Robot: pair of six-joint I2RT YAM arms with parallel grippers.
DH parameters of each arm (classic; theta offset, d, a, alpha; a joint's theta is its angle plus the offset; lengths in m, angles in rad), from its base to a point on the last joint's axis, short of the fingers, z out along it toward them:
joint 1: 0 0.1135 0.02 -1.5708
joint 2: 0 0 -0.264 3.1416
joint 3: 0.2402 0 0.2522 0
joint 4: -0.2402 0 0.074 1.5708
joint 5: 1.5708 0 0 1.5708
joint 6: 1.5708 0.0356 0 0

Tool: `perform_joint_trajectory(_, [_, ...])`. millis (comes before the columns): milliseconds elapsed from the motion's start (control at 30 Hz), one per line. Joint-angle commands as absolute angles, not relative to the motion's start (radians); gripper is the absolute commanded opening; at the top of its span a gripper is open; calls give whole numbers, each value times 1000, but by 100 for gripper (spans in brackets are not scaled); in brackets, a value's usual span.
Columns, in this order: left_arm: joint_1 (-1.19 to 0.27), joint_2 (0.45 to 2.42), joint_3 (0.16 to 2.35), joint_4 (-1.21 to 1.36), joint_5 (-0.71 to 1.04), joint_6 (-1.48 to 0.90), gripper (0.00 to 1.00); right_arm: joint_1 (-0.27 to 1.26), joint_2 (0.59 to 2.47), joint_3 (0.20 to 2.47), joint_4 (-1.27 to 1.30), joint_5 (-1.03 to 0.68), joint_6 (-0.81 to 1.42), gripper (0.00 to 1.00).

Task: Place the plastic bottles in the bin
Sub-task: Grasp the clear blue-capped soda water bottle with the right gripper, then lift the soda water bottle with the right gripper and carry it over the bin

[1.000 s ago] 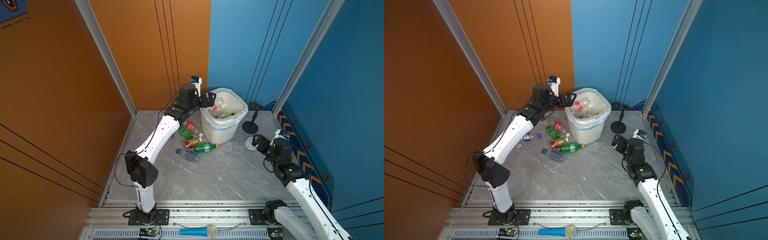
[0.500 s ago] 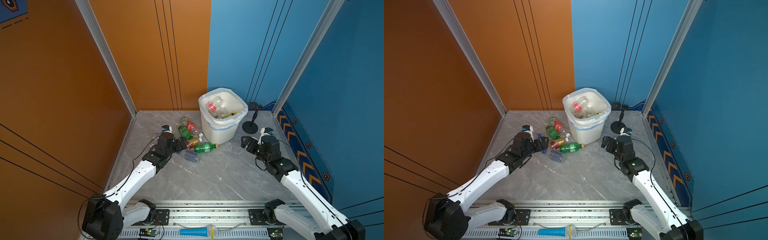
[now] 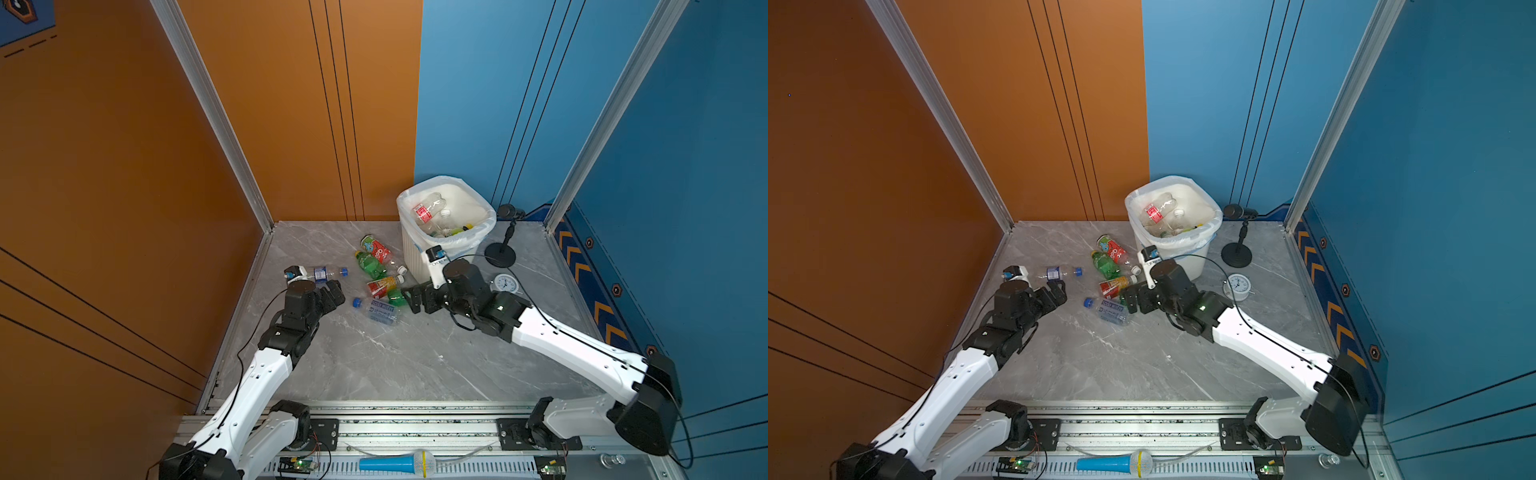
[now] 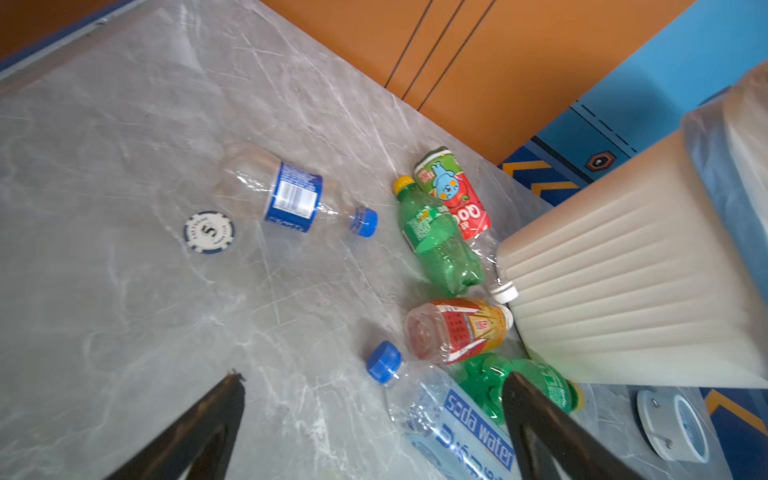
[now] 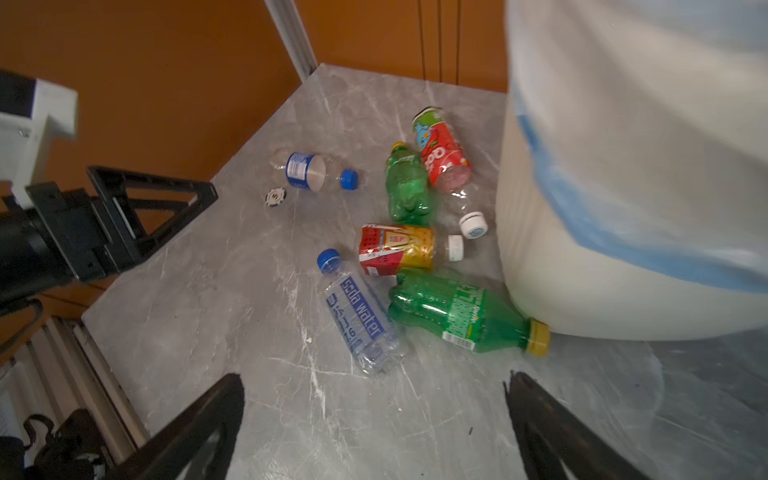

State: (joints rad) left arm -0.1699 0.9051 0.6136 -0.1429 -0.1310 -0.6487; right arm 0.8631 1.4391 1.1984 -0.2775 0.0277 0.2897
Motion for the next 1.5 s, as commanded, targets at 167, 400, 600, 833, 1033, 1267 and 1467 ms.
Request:
perform_joint_trajectory(167, [-52, 801, 563, -223, -67, -658, 98, 948, 1749, 1419, -443, -20, 114, 93])
perform_joint_trajectory(400, [16, 770, 544, -239, -18, -657, 98, 945, 1919, 1536, -488, -25, 69, 85])
perform_joint_trajectory(600, [47, 766, 534, -230, 5, -663, 98, 929, 1993, 1581, -488, -11, 60, 85])
perform_joint_trajectory(833, [69, 770, 528, -222, 27, -667, 98, 922, 2067, 1632, -485, -16, 42, 86])
perform_joint_trajectory(1033, [86, 765, 523, -224, 38, -670, 98, 921, 2140, 1661, -480, -15, 43, 85])
perform_joint_trajectory(1267, [104, 764, 522, -226, 61, -675, 98, 922, 2183, 1678, -476, -9, 52, 79])
perform_joint_trajectory(1467, [119, 761, 517, -229, 69, -679, 98, 926, 2158, 1676, -471, -25, 60, 61])
